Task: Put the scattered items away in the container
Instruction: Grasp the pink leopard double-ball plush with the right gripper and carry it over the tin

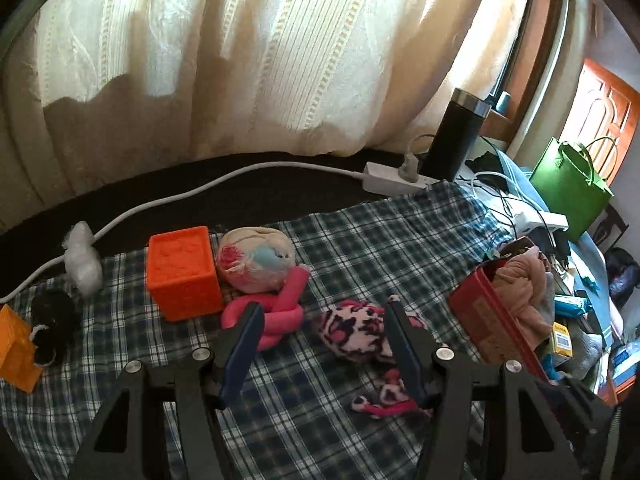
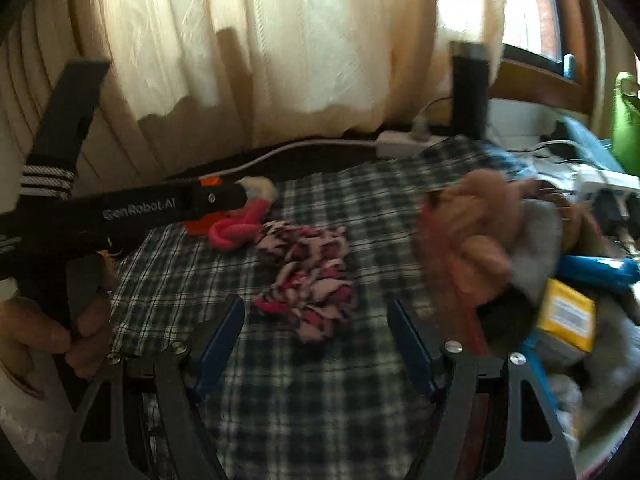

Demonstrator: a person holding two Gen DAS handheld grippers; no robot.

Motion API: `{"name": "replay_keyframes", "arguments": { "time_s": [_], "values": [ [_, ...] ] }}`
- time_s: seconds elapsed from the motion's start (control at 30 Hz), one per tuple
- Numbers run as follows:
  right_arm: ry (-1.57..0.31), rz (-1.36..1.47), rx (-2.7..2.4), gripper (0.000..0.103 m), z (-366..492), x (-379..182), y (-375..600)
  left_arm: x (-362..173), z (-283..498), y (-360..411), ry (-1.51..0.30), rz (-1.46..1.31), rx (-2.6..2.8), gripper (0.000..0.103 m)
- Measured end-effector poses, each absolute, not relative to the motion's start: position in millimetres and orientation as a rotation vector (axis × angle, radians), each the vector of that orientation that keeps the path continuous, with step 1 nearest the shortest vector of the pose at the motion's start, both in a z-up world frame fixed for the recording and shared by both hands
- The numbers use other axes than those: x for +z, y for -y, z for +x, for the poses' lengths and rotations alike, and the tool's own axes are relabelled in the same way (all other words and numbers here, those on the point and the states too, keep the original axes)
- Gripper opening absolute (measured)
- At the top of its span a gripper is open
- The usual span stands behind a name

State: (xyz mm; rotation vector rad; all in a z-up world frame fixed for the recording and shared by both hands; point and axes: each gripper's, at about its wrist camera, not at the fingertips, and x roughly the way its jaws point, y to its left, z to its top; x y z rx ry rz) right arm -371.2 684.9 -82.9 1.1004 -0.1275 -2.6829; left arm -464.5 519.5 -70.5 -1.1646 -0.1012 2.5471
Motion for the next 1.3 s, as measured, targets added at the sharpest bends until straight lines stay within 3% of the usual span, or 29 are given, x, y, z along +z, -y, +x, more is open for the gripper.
{"name": "replay_keyframes", "arguments": {
  "time_s": [0.27,0.37,0.47,0.7,0.77,0.8,1.07,1.3],
  "values": [
    [0.104,1.286,-2.635,0.076,-407.3,-119.9,-678.1,-83.6,-480.8,-517.6,0.163,-1.215,2.47,0.064],
    [0.109,1.285,-2.617,0.056,-407.8,-122.2,-679.2,-88.4,-487.7,-514.7,0.208,-1.243,2.449,0.064],
    [0.117,1.263,-2.623,0.051,-402.7,-118.4,-680.7,-90.7,-490.0,-514.9,0.221,-1.253,2.437,0.064],
    [0.22,1.114,-2.677,0.051,-368.1,-85.3,-696.2,-92.3,-489.3,-528.8,0.197,-1.259,2.408,0.065],
    [0.239,1.062,-2.715,0.051,-354.5,-73.6,-705.8,-94.4,-489.3,-534.8,0.209,-1.268,2.397,0.08],
    [0.248,1.037,-2.744,0.051,-347.5,-68.1,-711.3,-95.6,-489.1,-538.3,0.213,-1.271,2.394,0.083],
    [0.347,0.928,-2.975,0.051,-313.6,-39.1,-778.4,-110.0,-494.9,-567.2,0.174,-1.326,2.387,0.083],
    [0.445,0.936,-3.072,0.051,-295.2,-38.1,-827.9,-115.3,-490.3,-585.8,0.018,-1.278,2.463,0.083]
  ]
}}
